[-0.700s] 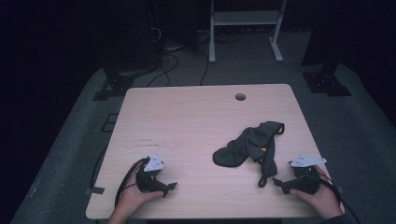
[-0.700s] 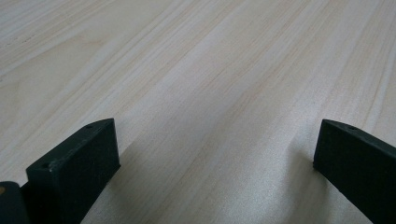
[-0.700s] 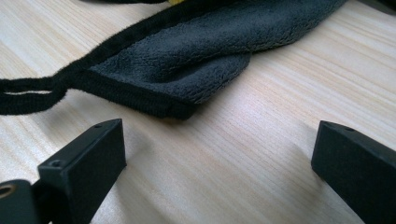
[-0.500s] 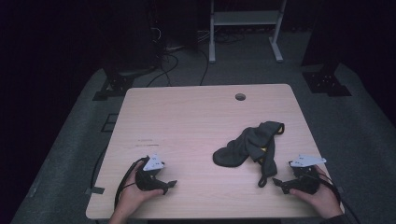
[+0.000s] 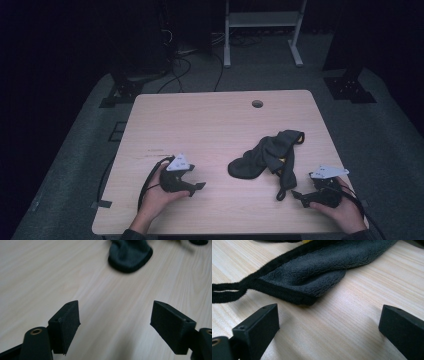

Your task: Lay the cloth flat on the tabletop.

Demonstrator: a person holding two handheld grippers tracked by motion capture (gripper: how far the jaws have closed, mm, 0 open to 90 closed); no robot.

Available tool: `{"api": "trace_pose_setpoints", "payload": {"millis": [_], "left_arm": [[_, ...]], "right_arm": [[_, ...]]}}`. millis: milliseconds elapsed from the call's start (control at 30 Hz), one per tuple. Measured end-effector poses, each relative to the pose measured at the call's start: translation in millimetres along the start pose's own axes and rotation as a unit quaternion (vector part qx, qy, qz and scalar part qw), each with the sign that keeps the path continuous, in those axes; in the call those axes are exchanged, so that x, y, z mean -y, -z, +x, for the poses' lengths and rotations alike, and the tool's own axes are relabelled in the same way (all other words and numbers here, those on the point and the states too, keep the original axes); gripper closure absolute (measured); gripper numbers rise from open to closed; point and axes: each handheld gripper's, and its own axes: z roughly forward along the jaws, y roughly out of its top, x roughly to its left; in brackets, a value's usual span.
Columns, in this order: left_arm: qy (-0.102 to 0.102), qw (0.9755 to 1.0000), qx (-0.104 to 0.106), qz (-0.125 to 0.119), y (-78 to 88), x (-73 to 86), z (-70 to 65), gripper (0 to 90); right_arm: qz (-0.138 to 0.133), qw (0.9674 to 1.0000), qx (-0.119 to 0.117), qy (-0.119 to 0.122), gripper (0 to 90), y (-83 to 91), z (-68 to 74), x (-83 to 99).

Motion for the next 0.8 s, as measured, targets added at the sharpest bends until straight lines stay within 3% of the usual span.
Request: {"api": "trace_pose_setpoints", "payload": {"millis": [67,200,433,800], "left_arm": [[-0.014,0.9998,0.009,-0.011,-11.3,-17.2,-3.9,23.3],[-0.029,0.9991,0.021,-0.021,-26.0,-35.4,-10.1,25.9],[-0.034,0.9974,0.049,-0.040,-56.6,-61.1,-20.2,36.2],[-0.053,0.9946,0.074,-0.050,-103.5,-99.2,-42.7,33.2]], "right_arm": [[0.000,1.0000,0.000,0.000,1.9,0.0,0.0,-0.1],[0.000,1.0000,-0.001,0.000,1.9,-0.3,-0.2,-0.3],[0.000,1.0000,-0.001,0.000,1.9,-0.3,-0.2,-0.3],[0.000,1.0000,-0.001,-0.001,1.9,-0.3,-0.1,-0.4]]}}
